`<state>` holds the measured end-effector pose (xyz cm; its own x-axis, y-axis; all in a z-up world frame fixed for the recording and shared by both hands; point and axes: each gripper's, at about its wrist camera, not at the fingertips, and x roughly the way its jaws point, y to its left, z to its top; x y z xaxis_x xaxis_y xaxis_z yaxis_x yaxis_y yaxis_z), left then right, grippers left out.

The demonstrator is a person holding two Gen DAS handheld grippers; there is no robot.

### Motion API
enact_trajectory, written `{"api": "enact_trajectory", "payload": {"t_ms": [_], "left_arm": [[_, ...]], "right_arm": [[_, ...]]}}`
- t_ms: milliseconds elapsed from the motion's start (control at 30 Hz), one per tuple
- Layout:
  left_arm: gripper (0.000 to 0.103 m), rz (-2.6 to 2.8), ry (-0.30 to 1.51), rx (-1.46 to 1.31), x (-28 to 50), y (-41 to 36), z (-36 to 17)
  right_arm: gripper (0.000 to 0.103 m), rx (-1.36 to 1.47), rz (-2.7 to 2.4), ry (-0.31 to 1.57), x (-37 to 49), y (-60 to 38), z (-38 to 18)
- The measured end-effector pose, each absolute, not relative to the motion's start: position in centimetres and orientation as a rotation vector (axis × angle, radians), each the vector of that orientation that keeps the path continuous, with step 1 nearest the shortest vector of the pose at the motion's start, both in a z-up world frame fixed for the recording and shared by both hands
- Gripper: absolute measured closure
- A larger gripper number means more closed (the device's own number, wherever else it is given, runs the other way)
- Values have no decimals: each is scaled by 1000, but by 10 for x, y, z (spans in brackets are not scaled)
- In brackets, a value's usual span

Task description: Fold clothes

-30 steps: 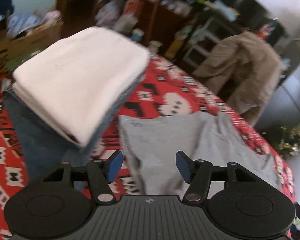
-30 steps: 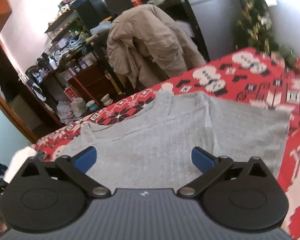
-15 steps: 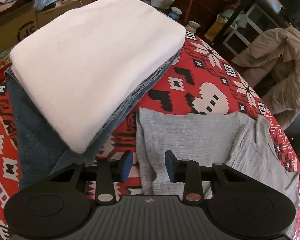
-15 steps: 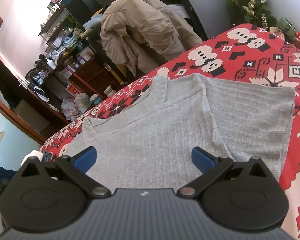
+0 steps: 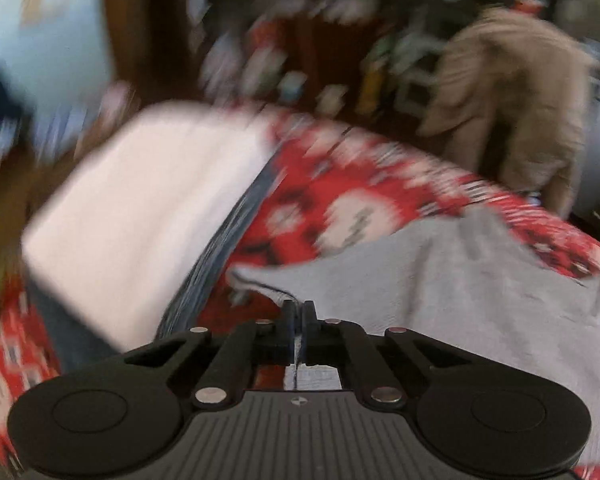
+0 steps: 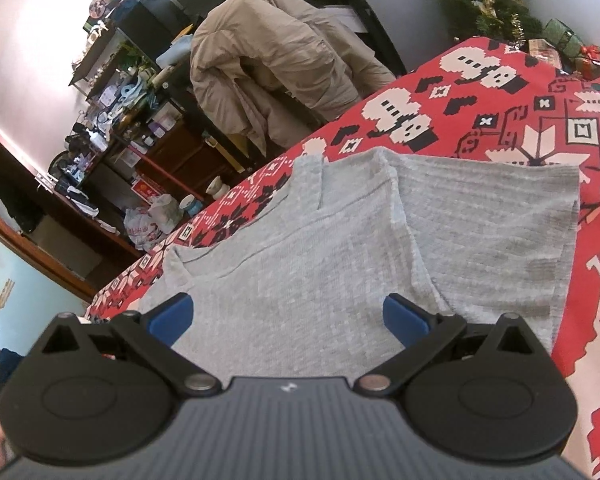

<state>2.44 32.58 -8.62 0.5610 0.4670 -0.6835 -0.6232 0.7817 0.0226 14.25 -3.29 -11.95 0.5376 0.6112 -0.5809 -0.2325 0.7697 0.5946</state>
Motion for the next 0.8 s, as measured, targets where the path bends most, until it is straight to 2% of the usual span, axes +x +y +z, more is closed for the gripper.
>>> {"api": "enact_trajectory", "payload": {"t_ms": [200, 367, 800], "left_arm": [[100, 534, 612, 7, 37, 273, -59], [100, 403, 571, 148, 58, 216, -64], [100, 283, 578, 170, 87, 145, -106]], "right_arm": [[1, 517, 520, 885, 145, -37, -122], [1, 520, 516, 886, 147, -40, -122], [1, 583, 475, 903, 160, -54, -132]]}}
